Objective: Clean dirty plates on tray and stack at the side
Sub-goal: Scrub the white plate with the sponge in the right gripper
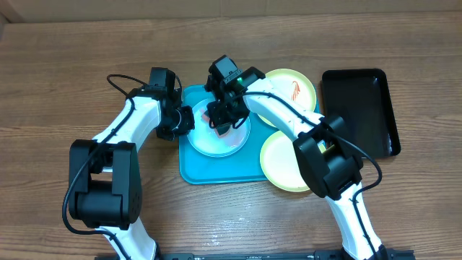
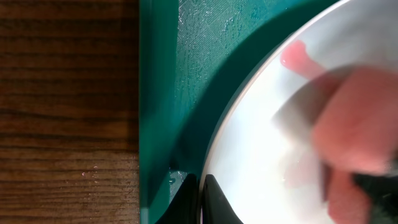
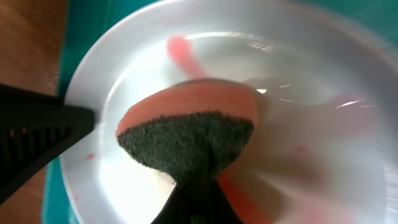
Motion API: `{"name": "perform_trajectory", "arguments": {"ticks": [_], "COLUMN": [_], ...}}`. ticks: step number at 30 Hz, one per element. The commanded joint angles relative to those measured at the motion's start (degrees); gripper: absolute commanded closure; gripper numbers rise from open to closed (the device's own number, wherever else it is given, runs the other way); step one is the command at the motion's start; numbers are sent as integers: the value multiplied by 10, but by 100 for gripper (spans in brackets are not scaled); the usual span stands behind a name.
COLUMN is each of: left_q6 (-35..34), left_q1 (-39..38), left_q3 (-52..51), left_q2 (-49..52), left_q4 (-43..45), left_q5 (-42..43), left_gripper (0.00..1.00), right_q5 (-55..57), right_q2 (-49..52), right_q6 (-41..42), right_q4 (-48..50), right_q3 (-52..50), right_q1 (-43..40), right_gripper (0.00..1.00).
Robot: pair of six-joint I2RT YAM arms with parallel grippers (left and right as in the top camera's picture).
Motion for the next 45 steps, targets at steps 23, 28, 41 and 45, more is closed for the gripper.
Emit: {"name": "perform_trajectory", "arguments": {"ticks": [23, 28, 41, 45], "left_q6": [9, 9, 10, 11], "left_q1": [2, 2, 2, 2], "left_q3": [11, 11, 11, 11], "left_q2": [4, 4, 4, 4], "left_q4": [4, 4, 4, 3], "left_q5": [1, 1, 1, 1], "left_gripper": [96, 96, 96, 96], "right_q5": [72, 5, 118, 258], "right_q2": [28, 28, 28, 28], "right_q6": [-29, -39, 54, 49], "right_q4": [-103, -100, 9, 13], "right_q3": [23, 23, 23, 23], "right_q1": [41, 42, 34, 31], "right_gripper": [96, 96, 96, 96]}}
